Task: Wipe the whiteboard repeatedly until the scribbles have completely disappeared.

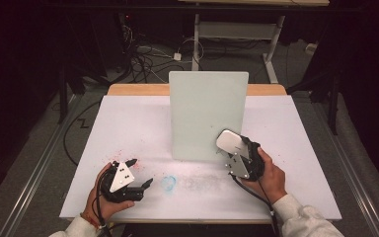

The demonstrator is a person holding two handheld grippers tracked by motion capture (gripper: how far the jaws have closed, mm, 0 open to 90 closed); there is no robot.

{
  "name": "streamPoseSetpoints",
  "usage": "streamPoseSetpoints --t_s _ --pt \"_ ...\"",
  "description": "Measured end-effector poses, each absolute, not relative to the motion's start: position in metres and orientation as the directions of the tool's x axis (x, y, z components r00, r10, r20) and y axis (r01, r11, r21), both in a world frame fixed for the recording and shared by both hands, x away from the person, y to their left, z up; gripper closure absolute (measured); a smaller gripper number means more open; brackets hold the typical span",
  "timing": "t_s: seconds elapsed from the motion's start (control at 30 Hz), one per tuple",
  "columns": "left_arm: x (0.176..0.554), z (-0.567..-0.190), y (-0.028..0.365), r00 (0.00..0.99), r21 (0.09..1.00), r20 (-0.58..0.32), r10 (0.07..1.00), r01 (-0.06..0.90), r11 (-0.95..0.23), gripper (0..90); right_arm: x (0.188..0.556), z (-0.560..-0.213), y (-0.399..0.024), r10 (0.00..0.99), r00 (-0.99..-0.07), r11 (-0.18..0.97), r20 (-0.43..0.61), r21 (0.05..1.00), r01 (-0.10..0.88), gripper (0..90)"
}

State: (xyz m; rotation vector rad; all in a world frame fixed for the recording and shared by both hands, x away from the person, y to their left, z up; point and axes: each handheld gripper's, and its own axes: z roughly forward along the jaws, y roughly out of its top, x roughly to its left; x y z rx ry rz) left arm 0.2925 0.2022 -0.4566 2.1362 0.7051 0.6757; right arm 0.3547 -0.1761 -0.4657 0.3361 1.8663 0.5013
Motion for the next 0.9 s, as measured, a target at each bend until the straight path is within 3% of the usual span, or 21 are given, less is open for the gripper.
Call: streamPoseSetpoints --t_s 0.9 --pt "0.292 -0.456 0.202 0.708 0.792 0.237 0.665 0.255 -0.555 19.3 0.362 -0.449 -0.139 0.518 -0.337 0.833 -0.787 0.553 -0.012 31.0"
